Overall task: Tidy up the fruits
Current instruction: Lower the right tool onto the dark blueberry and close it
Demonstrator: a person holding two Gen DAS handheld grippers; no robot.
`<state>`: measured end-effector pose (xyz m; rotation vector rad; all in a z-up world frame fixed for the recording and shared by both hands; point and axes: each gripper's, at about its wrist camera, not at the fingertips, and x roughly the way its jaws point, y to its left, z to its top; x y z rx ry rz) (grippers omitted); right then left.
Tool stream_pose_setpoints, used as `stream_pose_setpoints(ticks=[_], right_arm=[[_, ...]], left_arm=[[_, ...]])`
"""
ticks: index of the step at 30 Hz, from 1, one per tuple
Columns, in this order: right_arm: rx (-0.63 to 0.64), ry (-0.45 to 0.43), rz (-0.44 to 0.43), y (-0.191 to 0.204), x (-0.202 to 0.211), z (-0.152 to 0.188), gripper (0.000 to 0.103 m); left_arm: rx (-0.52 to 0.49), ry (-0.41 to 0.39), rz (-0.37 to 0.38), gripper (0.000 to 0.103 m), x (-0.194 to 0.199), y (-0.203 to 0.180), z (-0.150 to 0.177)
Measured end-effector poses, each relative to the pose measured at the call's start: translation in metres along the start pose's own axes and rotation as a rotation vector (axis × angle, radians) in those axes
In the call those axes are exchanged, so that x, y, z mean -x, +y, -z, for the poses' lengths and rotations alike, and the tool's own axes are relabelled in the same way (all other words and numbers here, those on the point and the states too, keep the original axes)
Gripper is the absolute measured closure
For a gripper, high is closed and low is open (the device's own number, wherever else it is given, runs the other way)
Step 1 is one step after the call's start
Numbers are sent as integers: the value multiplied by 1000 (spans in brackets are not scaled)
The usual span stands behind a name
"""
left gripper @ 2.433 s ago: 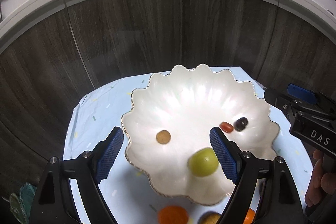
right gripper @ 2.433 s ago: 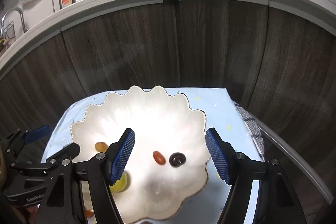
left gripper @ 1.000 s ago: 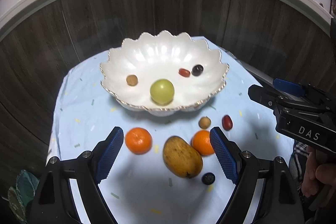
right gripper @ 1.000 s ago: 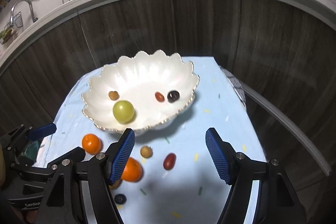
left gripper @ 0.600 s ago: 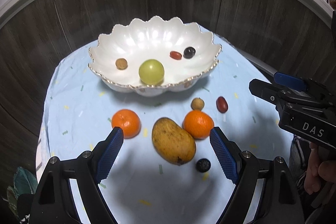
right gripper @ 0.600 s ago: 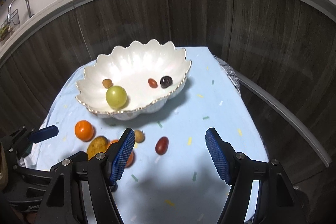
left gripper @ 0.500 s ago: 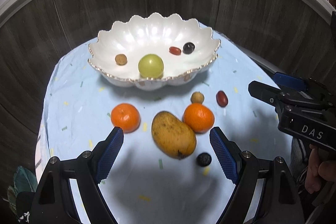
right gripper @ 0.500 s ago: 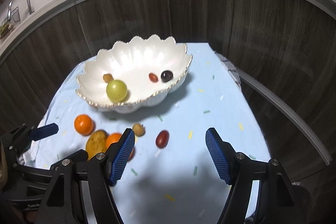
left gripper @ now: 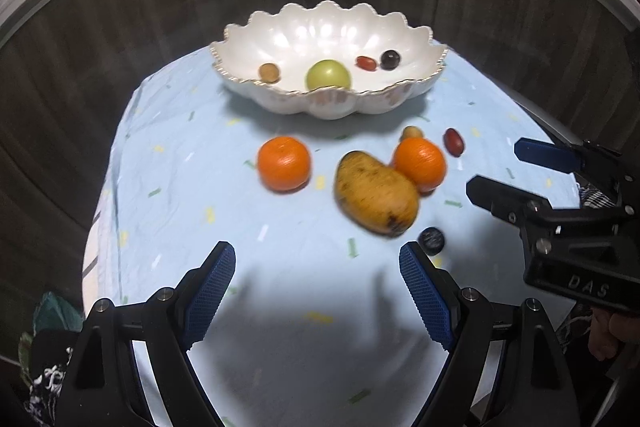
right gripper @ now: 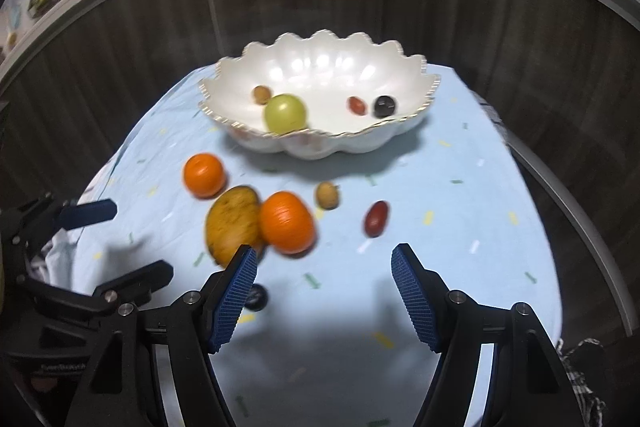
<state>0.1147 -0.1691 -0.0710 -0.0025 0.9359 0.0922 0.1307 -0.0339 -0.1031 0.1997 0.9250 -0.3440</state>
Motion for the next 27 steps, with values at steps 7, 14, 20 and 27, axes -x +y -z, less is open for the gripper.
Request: stream_pose_setpoints(ticks=[7, 14, 20, 27], right_arm=[[73, 18, -26, 24, -10, 9, 33], [125, 33, -39, 39, -21, 16, 45], [127, 70, -47, 42, -34, 21, 59], [149, 95, -46, 46, -44, 27, 69]], left_arm=[[39, -8, -38, 19, 2, 18, 12], [73, -17, -49, 19, 1, 29, 16], [85, -22, -48, 19, 0, 31, 18], [89, -27, -42, 19, 0, 34, 19]])
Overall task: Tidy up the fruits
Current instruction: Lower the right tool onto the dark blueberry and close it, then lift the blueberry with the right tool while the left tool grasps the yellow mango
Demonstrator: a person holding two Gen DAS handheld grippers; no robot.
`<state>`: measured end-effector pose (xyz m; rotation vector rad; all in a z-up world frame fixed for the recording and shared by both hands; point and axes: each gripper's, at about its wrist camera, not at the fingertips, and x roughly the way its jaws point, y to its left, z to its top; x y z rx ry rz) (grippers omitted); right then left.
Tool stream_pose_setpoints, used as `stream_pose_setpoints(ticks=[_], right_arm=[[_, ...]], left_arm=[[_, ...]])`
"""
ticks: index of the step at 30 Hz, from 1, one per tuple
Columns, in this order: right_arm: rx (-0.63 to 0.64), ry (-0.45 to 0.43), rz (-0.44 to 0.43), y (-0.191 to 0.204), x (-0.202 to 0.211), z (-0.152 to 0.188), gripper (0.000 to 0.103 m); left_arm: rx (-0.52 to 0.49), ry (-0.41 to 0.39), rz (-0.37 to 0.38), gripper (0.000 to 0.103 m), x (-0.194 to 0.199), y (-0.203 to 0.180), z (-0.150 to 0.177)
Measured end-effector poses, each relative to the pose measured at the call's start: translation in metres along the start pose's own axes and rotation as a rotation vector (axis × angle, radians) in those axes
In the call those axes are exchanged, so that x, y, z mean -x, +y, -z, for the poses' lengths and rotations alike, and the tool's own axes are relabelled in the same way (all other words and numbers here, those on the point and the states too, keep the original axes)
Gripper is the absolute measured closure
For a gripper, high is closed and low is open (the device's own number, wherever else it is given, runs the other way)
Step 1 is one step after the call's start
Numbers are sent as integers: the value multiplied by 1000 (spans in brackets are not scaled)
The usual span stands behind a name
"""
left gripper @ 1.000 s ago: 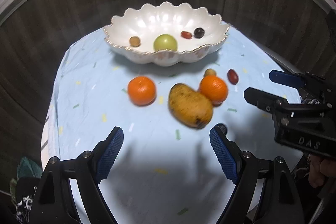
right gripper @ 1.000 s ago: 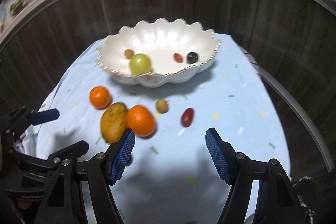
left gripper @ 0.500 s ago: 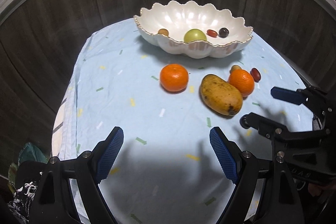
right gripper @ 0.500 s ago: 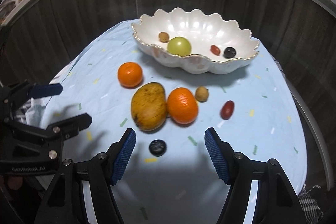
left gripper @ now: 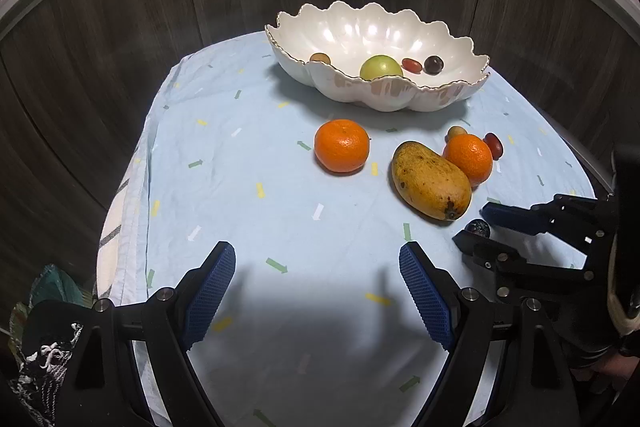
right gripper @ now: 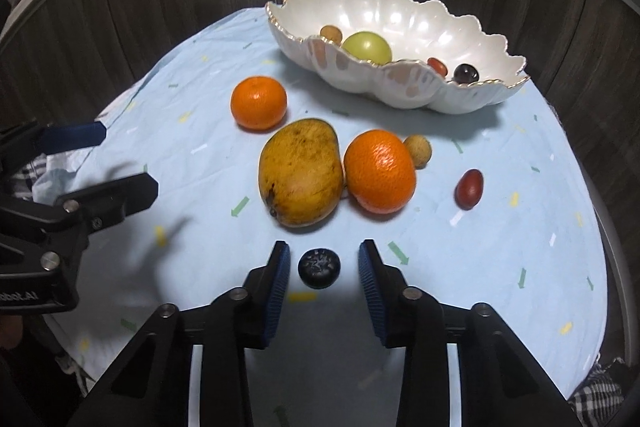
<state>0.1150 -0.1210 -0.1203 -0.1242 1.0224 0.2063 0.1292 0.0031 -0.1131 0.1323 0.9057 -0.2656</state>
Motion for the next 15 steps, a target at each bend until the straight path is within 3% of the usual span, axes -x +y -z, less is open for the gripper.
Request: stream_pose_setpoints(ticks=[3, 8, 15], right_arm=[[-1, -5, -3, 0, 0, 0, 69], [22, -8, -16, 7, 0, 1, 81], [-13, -2, -25, 1, 4, 0, 82]], left_arm=[[2, 0, 0, 19, 0, 0, 0], [3, 0, -1, 19, 0, 0, 0], [-2, -2, 3, 19, 0, -3, 1]])
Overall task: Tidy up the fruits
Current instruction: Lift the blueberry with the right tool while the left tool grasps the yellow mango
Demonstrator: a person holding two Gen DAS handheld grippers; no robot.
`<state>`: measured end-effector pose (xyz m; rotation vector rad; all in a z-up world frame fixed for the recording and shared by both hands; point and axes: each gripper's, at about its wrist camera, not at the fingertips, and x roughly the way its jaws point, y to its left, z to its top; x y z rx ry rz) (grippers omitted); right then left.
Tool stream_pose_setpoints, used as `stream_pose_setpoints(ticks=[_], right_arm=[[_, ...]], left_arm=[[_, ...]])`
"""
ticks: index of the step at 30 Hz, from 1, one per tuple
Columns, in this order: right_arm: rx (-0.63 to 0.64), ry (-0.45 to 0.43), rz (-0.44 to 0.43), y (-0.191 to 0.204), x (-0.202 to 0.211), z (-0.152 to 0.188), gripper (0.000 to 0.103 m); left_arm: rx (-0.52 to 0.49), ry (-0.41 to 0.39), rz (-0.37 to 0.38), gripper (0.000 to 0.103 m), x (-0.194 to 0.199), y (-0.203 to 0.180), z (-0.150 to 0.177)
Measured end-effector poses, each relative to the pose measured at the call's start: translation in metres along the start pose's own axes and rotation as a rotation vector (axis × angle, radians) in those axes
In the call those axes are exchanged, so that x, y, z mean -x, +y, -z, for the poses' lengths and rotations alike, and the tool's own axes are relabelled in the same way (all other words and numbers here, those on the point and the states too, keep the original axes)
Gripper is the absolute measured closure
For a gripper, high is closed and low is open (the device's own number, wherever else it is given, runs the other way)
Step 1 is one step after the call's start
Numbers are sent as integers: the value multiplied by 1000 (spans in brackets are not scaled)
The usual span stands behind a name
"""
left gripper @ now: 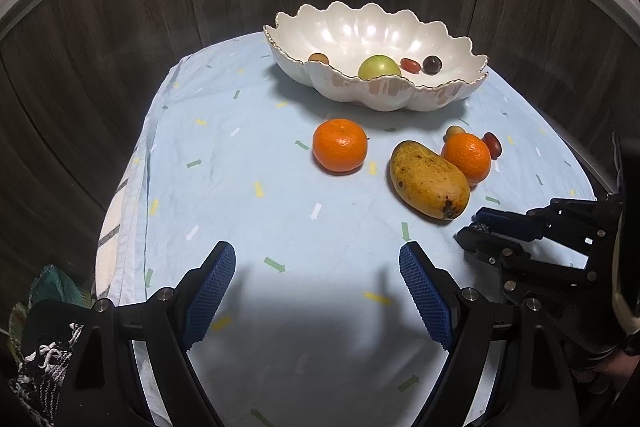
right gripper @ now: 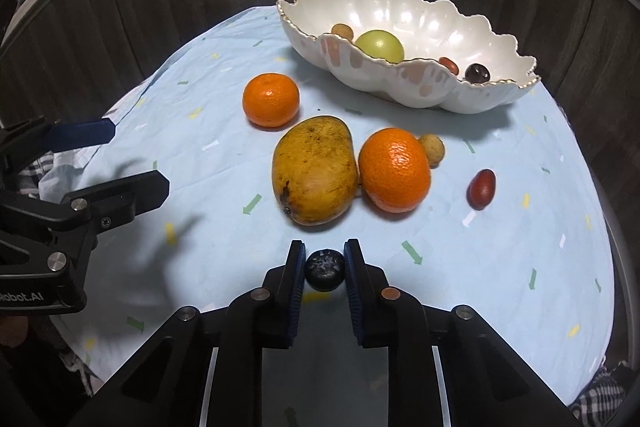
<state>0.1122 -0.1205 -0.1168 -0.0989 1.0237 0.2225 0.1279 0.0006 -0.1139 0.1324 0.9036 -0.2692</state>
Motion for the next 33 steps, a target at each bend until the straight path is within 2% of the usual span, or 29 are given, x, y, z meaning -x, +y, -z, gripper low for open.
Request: stream_pose_setpoints(ticks=[13, 28, 31, 33], right_arm=[[-162, -69, 89, -57, 33, -5, 82], [-234, -118, 87, -82, 42, -10, 82], [-250, -119, 93, -88, 42, -11, 82], [-261, -119, 96, -92, 41, -11, 82]], left_arm=[[-99, 11, 90, 19, -7, -49, -7], [-130, 27, 122, 23, -32, -73, -19], [-138, 24, 127, 25, -36, -77, -22], [-138, 28, 131, 29, -40, -79, -24]])
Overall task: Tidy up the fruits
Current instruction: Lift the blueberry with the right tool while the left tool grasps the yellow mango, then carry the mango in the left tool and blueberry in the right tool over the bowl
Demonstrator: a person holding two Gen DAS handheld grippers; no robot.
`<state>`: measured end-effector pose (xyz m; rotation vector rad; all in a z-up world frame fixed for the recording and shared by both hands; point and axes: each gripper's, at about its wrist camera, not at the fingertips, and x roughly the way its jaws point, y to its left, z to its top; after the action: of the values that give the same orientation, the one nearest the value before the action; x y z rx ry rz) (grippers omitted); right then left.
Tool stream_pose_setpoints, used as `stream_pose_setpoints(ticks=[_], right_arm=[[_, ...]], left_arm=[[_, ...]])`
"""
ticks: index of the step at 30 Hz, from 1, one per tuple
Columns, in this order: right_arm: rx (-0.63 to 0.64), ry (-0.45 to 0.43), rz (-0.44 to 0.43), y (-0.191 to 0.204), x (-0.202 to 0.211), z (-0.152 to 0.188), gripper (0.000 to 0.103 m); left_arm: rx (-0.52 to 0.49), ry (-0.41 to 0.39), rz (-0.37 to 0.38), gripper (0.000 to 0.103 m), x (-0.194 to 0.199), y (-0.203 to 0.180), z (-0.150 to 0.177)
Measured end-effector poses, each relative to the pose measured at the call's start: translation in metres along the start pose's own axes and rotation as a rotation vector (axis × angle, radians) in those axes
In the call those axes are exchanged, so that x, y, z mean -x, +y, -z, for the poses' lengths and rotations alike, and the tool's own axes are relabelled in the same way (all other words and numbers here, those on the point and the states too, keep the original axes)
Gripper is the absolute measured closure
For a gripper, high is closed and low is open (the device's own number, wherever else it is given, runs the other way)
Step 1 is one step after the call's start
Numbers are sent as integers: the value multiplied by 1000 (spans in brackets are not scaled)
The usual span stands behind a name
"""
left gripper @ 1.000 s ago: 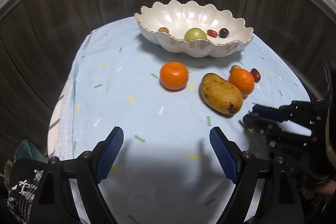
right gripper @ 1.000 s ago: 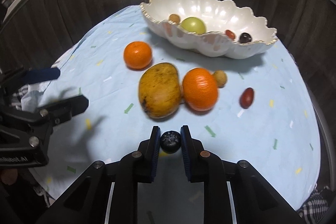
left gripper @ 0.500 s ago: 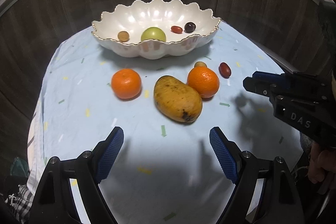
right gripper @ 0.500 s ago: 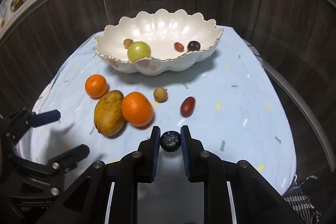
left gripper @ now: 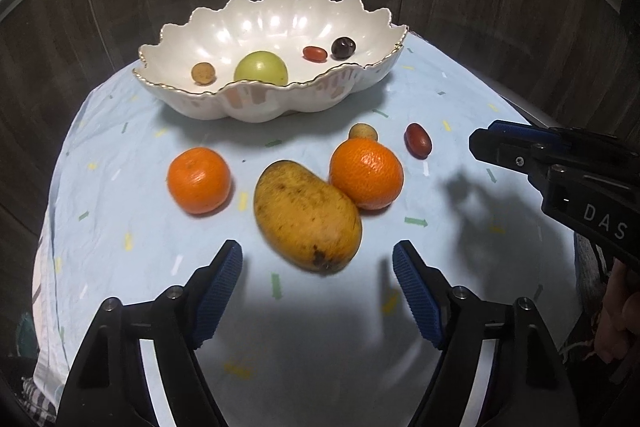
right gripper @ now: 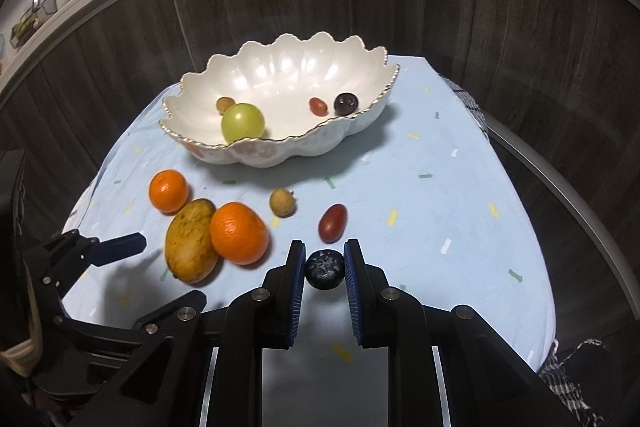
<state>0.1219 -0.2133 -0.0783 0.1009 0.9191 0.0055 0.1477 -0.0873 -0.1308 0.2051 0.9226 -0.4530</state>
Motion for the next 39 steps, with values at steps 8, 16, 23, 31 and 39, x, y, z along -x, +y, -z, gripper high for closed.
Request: stream_pose_setpoints(ticks=[8, 16, 23, 31, 39], right_arm=[[-16, 4, 2, -6, -6, -4, 82], [-26, 16, 2, -9, -13, -5, 82], [-27, 23, -1, -9, -16, -5, 82], [-24, 14, 2, -8, -13, -5, 82], [-10, -15, 1, -4, -2, -6, 82]], left_arm=[[-19, 3, -15, 39, -15, -2, -7], [-16, 24, -32, 42, -34, 4, -8], [-25, 9, -35, 50, -34, 4, -9], [-25, 12, -37, 51, -29, 2, -8], [-18, -18, -55, 51, -7, 2, -7]])
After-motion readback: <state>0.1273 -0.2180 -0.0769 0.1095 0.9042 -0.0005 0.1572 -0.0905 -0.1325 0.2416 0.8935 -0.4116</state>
